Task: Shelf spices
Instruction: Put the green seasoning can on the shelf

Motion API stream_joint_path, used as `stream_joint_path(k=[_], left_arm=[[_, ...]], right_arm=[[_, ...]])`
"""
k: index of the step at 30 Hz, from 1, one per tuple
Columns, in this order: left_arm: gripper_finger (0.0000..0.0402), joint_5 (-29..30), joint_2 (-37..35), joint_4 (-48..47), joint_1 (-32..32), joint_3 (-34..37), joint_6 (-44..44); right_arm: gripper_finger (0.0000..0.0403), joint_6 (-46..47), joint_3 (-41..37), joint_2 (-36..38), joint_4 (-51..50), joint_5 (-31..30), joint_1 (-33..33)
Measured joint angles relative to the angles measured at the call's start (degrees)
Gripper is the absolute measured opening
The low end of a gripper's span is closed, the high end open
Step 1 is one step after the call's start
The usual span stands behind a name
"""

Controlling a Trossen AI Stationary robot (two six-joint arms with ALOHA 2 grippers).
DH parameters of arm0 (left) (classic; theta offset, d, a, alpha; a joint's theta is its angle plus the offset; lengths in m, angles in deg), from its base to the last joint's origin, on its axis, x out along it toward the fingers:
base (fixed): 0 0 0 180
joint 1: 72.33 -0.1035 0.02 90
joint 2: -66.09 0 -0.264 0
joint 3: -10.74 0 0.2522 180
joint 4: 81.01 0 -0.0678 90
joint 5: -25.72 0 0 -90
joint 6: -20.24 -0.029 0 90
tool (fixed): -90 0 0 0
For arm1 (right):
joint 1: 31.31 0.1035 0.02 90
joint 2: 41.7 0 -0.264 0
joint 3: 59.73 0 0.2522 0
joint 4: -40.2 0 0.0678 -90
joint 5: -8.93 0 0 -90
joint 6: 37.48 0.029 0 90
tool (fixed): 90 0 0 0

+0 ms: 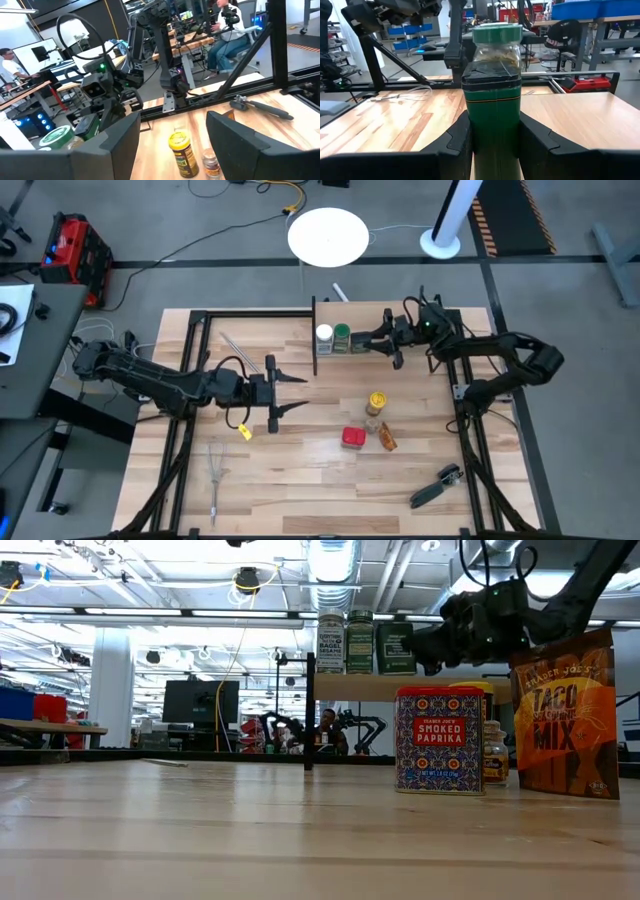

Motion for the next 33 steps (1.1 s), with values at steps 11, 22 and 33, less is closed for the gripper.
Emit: stream_joint_path(k=[11, 22, 33], left_arm=[[0.0219, -0.1, 0.0, -0.4, -0.5, 0.0, -0.1], [0.0219, -0.1, 0.0, -1.4, -0.5, 0.0, 0.1], [0.0219, -0.1, 0.0, -3.0, -0.5, 0.0, 0.6]], right_arm=[[0.0118, 0.0, 0.0, 0.2, -0.3, -0.4, -0.1], [0.0223, 3.0, 0.0, 0.2, -0.6, -2.9, -0.1], [0.0193, 3.2, 0.0, 0.3, -0.9, -2.9, -1.3]])
